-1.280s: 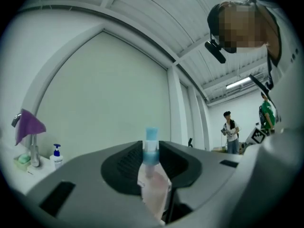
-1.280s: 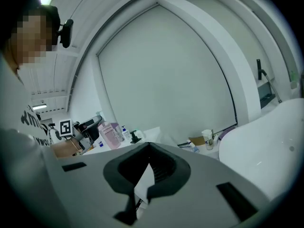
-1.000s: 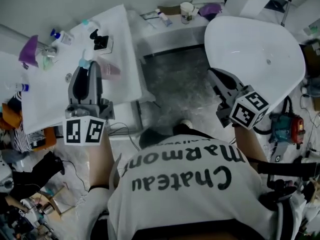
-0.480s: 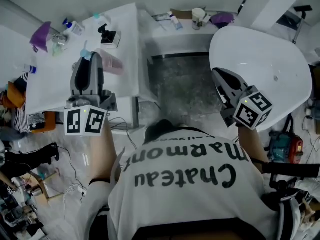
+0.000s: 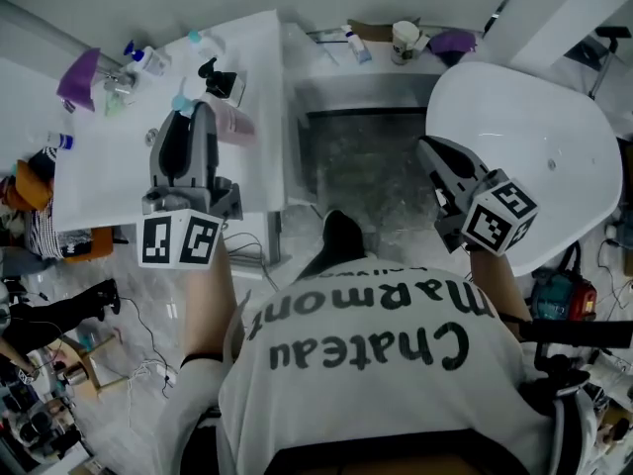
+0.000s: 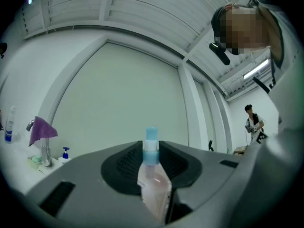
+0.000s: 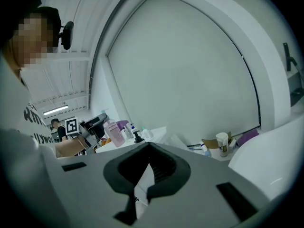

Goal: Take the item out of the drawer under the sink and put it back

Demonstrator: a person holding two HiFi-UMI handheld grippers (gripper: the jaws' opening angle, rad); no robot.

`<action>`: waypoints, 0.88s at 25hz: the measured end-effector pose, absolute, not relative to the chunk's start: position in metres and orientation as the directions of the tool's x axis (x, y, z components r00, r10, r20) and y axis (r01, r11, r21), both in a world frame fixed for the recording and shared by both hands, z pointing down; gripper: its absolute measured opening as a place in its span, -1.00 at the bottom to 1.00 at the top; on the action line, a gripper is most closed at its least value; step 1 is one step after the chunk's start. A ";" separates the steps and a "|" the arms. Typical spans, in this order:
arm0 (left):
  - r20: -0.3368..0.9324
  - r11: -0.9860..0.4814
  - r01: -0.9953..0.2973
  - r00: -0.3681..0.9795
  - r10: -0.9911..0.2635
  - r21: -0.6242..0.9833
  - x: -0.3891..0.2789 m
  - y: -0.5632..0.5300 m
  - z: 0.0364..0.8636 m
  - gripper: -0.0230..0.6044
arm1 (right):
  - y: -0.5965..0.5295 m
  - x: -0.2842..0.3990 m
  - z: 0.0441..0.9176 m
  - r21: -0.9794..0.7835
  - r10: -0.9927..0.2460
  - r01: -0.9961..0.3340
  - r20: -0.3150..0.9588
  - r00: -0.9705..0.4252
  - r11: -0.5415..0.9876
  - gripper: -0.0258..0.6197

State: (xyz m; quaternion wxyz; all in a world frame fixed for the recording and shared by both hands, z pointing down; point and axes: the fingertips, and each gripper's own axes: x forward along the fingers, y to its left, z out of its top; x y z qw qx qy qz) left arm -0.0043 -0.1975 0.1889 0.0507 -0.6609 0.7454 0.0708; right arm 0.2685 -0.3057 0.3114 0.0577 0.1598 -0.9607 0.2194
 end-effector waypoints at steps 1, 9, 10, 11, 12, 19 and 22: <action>-0.165 0.116 -0.992 -0.122 -0.979 0.044 -0.009 -0.202 0.190 -0.58 | -0.311 0.261 0.309 -0.403 -0.276 -0.329 0.184 -0.943 0.854 -0.89; -0.155 0.091 -0.995 -0.097 -0.983 0.046 -0.044 -0.242 0.185 -0.58 | -0.351 0.202 0.285 -0.379 -0.255 -0.298 0.161 -0.953 0.876 -0.89; -0.159 0.087 -0.995 -0.093 -0.983 0.041 -0.049 -0.246 0.183 -0.58 | -0.353 0.194 0.283 -0.372 -0.251 -0.293 0.157 -0.955 0.881 -0.89; -0.162 0.084 -0.996 -0.089 -0.983 0.037 -0.053 -0.249 0.181 -0.58 | -0.355 0.188 0.283 -0.365 -0.248 -0.289 0.155 -0.956 0.885 -0.89; -0.164 0.081 -0.996 -0.086 -0.983 0.036 -0.057 -0.251 0.180 -0.58 | -0.357 0.182 0.282 -0.362 -0.247 -0.287 0.153 -0.957 0.887 -0.89; -0.180 0.027 -0.999 -0.035 -0.983 0.044 -0.081 -0.267 0.176 -0.58 | -0.374 0.136 0.273 -0.356 -0.261 -0.288 0.124 -0.957 0.889 -0.89; -0.177 0.008 -0.999 -0.016 -0.984 0.049 -0.088 -0.272 0.181 -0.58 | -0.372 0.116 0.268 -0.332 -0.244 -0.275 0.133 -0.961 0.902 -0.89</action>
